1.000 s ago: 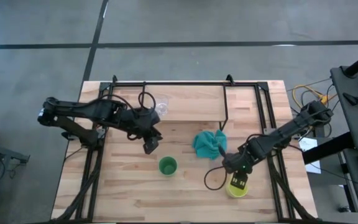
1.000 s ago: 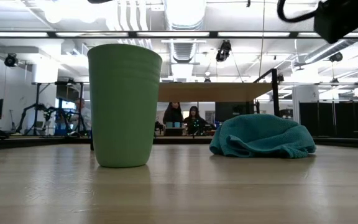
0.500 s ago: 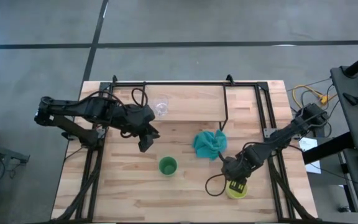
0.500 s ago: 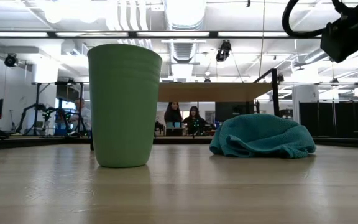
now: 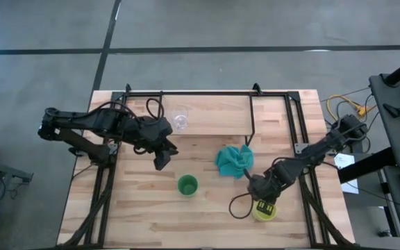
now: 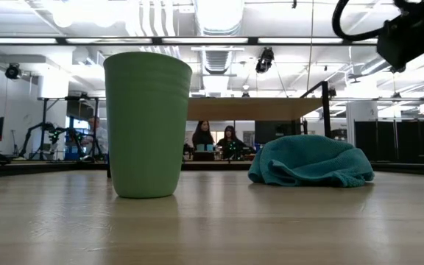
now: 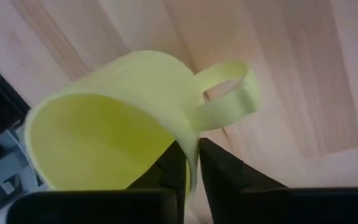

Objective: Stack small to large cups/mugs on shelf
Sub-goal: Put the yellow cup on the shelf

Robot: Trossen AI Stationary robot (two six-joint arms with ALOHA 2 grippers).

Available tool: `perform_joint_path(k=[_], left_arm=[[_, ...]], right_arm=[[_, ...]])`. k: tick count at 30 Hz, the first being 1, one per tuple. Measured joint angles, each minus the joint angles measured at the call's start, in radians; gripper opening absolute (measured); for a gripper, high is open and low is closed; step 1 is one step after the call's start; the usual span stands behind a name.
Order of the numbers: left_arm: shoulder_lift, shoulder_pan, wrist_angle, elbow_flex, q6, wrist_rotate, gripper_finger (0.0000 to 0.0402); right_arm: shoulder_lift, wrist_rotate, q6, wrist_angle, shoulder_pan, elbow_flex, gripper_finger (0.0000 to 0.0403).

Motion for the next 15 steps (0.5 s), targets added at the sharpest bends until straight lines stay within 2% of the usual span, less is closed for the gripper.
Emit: perform_joint_path(k=[3, 8, 15], left_arm=[[0.000, 0.000, 0.000, 0.000, 0.000, 0.000, 0.0072], [0.000, 0.000, 0.000, 0.000, 0.024, 0.000, 0.0072], [-0.001, -0.001, 0.000, 0.000, 0.024, 0.000, 0.0072]], right_arm=[[-0.007, 0.002, -0.026, -0.007, -0.020, 0.013, 0.0016], [-0.024, 0.014, -0.089, -0.011, -0.052, 0.097, 0.0010], [-0.025, 0.191, -0.205, -0.176, -0.119, 0.317, 0.0010]])
